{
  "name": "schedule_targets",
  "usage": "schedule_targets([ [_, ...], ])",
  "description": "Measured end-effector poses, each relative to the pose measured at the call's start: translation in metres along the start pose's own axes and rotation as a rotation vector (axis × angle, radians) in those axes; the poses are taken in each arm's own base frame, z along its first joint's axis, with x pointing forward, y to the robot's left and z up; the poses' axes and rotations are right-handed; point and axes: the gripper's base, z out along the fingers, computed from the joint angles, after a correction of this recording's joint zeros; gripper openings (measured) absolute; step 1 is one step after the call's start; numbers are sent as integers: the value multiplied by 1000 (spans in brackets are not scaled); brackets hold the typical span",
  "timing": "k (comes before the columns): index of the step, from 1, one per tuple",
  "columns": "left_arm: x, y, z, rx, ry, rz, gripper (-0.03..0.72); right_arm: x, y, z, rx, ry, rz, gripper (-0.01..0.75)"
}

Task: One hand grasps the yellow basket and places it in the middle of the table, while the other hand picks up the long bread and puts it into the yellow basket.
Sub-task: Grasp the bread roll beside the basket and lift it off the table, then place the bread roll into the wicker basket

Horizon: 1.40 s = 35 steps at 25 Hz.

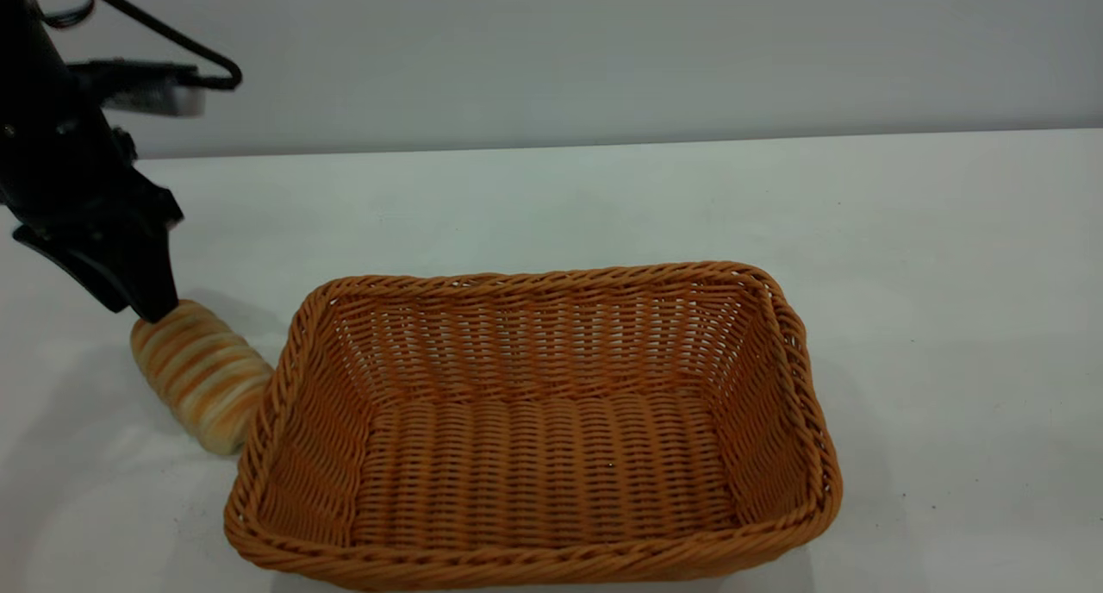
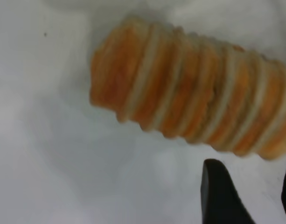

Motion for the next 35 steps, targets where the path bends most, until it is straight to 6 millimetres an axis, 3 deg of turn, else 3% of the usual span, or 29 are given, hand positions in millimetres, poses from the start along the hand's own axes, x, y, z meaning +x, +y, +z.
schedule_targets([
  [7,-3,7,35,-23,2,6,395,4,6,-7,-48,-33,22,447],
  [13,-8,12,49,-55,-49,30,380,4,7,-7,-65,-33,31,445],
  [15,-8,12,52,-57,-50,38,318,4,7,-7,-65,-33,31,445],
  [19,-8,13,53,-61,-54,70,74,4,7,-7,-65,-33,32,445],
  [23,-8,13,52,-62,-55,78,17,4,7,-7,-65,-33,32,444],
  [26,-12,12,35,-84,-97,85,17,4,7,-7,-60,-32,29,444],
  [30,-19,7,-25,-136,-241,105,16,5,7,-7,-58,-33,26,444],
  [33,-22,-12,-69,-121,-353,180,16,5,6,-7,-55,-33,23,444],
  [35,-25,-35,-88,-66,-413,248,16,4,6,-7,-52,-36,8,444],
])
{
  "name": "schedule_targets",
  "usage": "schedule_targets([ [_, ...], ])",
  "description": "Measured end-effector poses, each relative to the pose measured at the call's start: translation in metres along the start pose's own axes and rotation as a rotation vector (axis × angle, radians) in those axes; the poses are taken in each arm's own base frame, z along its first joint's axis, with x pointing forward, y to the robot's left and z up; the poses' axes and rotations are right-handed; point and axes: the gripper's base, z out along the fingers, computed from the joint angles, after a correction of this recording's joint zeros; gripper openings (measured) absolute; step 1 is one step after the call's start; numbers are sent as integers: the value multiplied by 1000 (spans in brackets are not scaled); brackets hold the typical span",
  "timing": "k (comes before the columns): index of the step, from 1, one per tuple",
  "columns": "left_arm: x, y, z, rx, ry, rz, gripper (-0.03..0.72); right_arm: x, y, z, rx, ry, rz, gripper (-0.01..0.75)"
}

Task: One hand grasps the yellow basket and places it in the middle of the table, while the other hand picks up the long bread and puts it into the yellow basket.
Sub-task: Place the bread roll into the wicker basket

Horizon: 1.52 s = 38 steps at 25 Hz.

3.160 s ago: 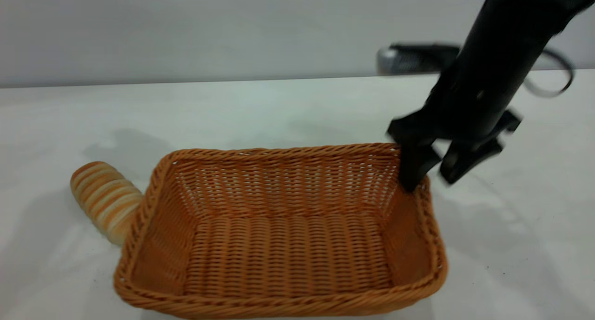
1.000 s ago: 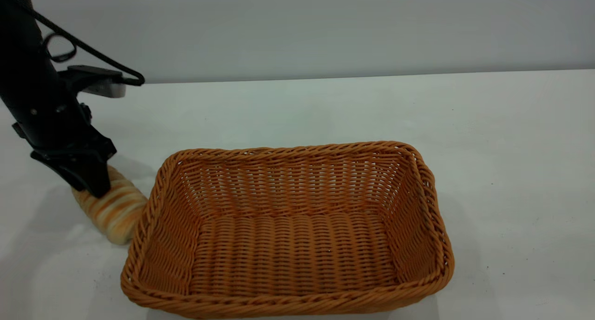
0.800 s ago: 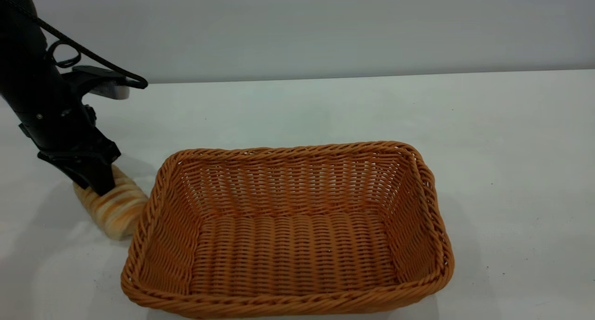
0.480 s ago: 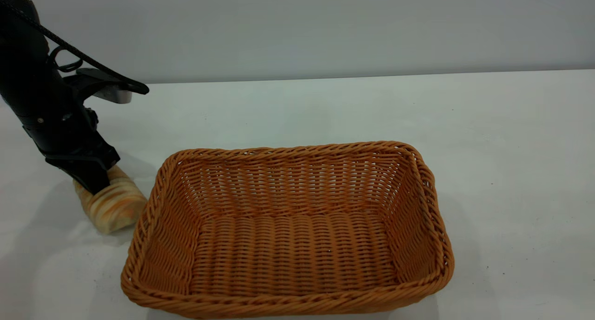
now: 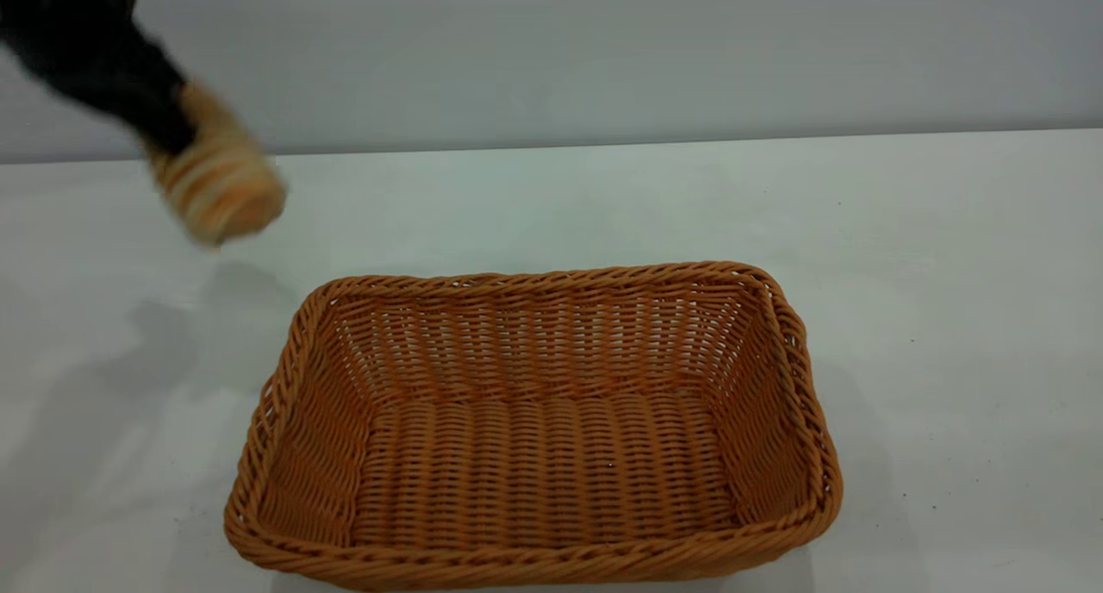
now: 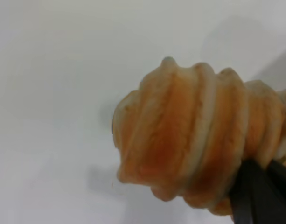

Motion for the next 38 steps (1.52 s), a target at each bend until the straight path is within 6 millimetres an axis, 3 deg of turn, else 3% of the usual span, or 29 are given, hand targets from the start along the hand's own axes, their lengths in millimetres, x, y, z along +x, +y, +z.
schedule_targets([
  [3,-20,-38,-14,112,-71,137,15,0,-1,0,9,1,-32,436],
  [6,-33,-81,-13,216,-75,275,15,0,-1,0,9,1,-55,423],
  [11,-40,-137,6,318,-26,418,15,0,-1,0,8,4,-70,417],
  [14,-36,-159,25,368,31,462,15,0,-1,-1,8,8,-73,414],
  [19,-23,-175,59,403,137,492,15,0,-1,-1,10,9,-79,413],
  [25,-18,-175,72,389,165,496,61,0,-1,-1,15,11,-90,413],
  [28,-18,-175,72,389,164,493,200,1,-1,-1,16,12,-91,413],
  [31,-19,-175,72,392,163,469,387,1,-2,-1,19,12,-93,413],
  [35,-27,-174,57,362,121,421,480,-1,-4,-3,57,10,-127,413],
  [38,-45,-172,16,298,-10,410,469,-11,-5,-15,112,-6,-171,413],
])
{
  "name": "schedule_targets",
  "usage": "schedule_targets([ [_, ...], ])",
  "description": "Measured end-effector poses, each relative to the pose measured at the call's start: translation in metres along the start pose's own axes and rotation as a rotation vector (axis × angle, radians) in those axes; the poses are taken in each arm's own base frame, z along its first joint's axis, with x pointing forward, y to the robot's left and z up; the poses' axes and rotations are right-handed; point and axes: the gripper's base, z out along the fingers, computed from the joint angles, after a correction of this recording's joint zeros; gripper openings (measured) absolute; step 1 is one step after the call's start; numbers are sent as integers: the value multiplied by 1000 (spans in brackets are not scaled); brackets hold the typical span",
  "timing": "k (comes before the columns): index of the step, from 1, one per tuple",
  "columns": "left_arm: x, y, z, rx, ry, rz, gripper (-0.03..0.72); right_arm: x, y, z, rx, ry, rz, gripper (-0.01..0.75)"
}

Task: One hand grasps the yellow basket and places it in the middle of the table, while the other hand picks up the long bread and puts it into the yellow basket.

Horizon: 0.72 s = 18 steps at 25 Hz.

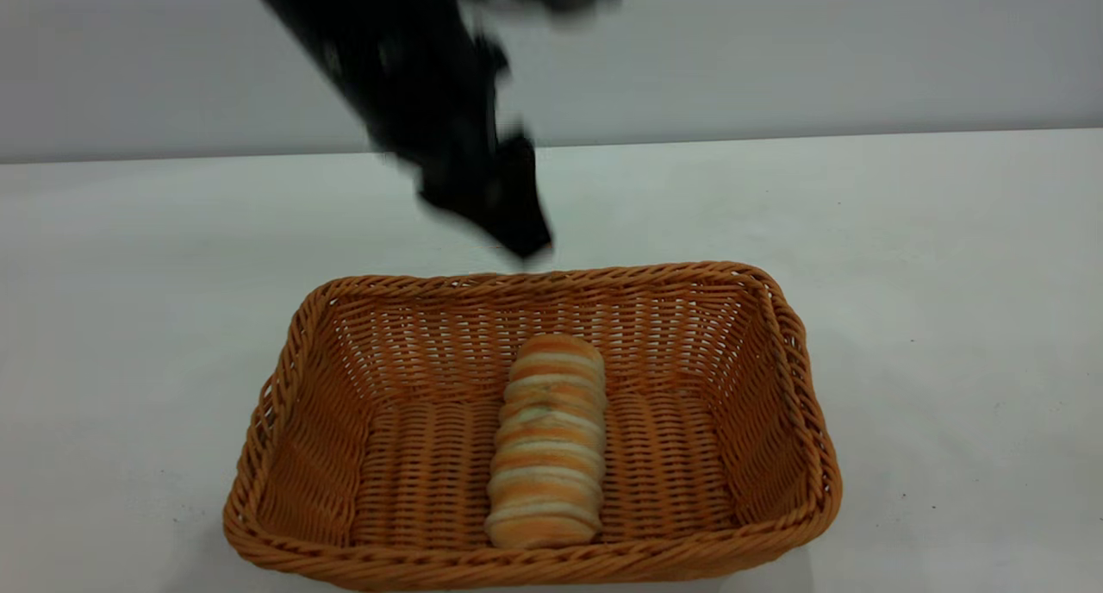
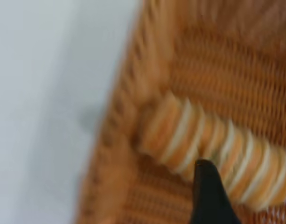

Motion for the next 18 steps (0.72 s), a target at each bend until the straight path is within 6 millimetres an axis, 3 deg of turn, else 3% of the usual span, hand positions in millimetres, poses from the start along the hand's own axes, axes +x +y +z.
schedule_targets([
  [4,-22,-14,-80,-142,-201,29,404,-5,-1,-17,46,14,-34,413],
  [8,-22,-39,-158,-243,-323,51,364,12,1,-27,56,37,-49,413],
  [13,9,-75,-239,-384,-341,-8,360,25,1,-31,74,51,-48,413],
  [18,60,-111,-299,-523,-328,-117,360,32,-2,-18,81,69,-58,413],
])
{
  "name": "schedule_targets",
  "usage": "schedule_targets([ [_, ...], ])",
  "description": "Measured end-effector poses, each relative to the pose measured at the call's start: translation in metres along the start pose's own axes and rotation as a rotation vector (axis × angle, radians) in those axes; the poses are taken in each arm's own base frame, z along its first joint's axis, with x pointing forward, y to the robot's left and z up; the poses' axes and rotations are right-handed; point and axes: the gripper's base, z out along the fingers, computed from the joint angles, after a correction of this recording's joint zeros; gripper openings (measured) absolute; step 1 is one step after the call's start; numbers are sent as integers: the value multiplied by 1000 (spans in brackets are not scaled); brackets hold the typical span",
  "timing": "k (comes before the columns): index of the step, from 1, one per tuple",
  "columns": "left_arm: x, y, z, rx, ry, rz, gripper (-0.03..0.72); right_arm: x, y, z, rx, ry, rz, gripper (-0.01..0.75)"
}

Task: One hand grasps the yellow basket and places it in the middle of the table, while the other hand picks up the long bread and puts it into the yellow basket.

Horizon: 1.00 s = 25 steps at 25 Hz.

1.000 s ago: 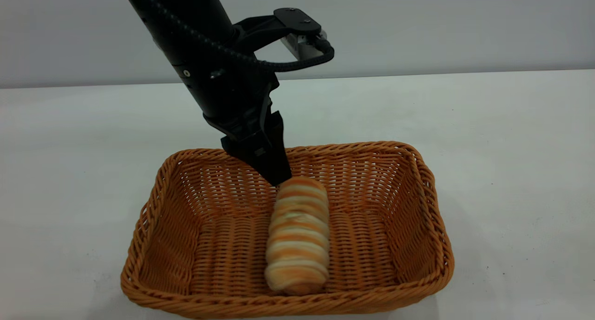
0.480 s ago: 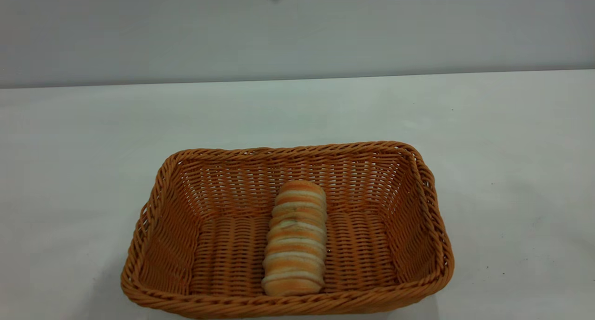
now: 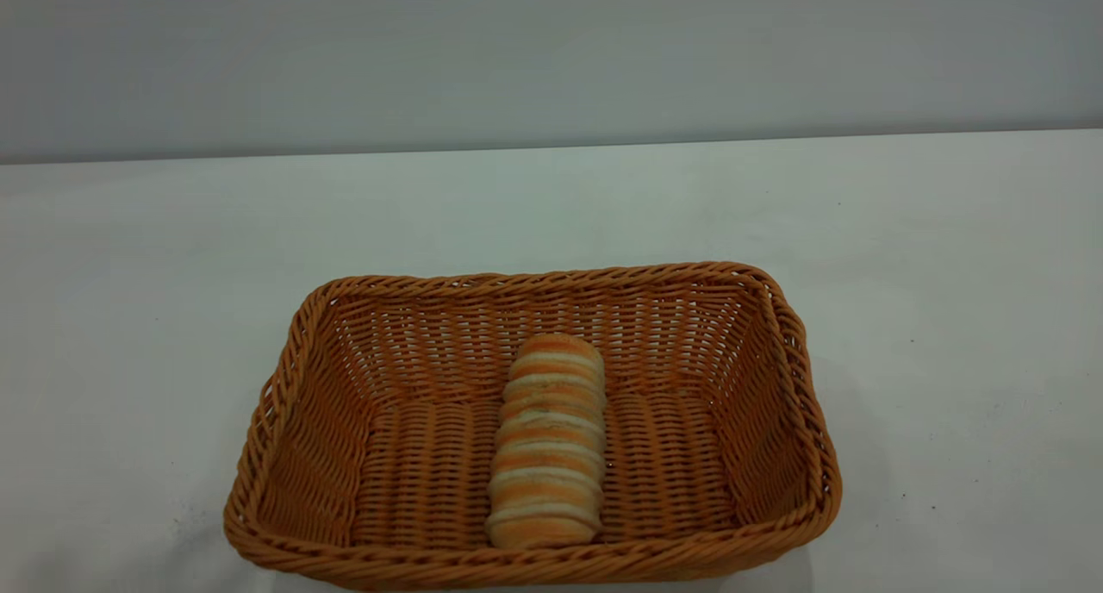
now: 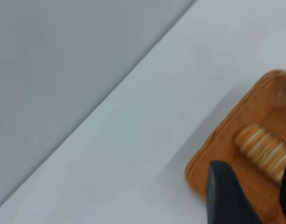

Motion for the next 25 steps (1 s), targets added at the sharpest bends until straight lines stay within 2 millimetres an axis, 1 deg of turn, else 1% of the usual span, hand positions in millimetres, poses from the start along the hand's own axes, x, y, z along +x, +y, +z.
schedule_targets([
  [2,21,-2,-33,-62,-23,-28,360,4,0,5,-2,19,1,411],
  [3,31,-4,-47,-85,-34,-48,359,4,0,5,-2,21,1,411],
  [6,77,-15,-89,-147,-76,-110,359,4,0,5,-1,18,-1,411],
  [8,109,-26,-102,-161,-90,-142,359,4,0,5,-1,18,-1,411],
  [10,140,-37,-109,-167,-102,-164,359,4,0,5,-2,18,-1,411],
  [13,179,-53,-102,-151,-77,-182,359,4,0,5,-6,17,1,411],
  [15,198,-63,-93,-119,-68,-195,359,4,1,5,-10,17,3,411],
  [17,212,-73,-87,-74,-93,-212,359,4,1,5,-12,17,4,411],
  [20,224,-84,-78,-17,-99,-225,359,4,1,5,-13,17,4,411],
  [25,229,-91,-64,49,-64,-238,359,4,1,5,-15,16,6,394],
])
